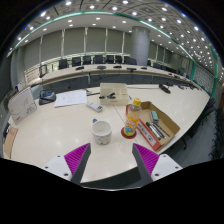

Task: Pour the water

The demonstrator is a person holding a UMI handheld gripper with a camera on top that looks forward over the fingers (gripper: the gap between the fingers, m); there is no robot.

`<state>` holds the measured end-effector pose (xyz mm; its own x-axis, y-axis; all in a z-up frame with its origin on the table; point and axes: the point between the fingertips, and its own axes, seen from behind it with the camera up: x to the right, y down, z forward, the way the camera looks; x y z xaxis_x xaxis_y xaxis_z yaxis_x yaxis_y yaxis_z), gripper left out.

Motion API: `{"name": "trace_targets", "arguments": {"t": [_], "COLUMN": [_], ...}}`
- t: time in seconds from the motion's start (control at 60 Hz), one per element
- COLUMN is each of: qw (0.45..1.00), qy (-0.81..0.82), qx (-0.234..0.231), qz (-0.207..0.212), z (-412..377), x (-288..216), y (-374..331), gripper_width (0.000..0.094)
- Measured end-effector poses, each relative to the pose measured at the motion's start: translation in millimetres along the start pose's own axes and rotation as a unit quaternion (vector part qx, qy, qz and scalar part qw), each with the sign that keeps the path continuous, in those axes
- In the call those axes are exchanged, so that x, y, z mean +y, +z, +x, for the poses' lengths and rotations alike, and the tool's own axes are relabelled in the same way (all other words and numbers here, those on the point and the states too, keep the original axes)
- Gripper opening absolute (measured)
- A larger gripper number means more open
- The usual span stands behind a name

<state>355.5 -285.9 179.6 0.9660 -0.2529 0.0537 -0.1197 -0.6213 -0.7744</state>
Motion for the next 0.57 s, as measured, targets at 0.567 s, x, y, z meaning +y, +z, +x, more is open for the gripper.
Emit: {"name": "trace_targets", "arguments": {"t": [0.567], "qw": [0.999], "qy": [-0.041], "qx": [-0.015], "qz": [0.012], "z": [-85.9], "x": [19.4], "y": [-138.3], "gripper_width": [0.0861]}}
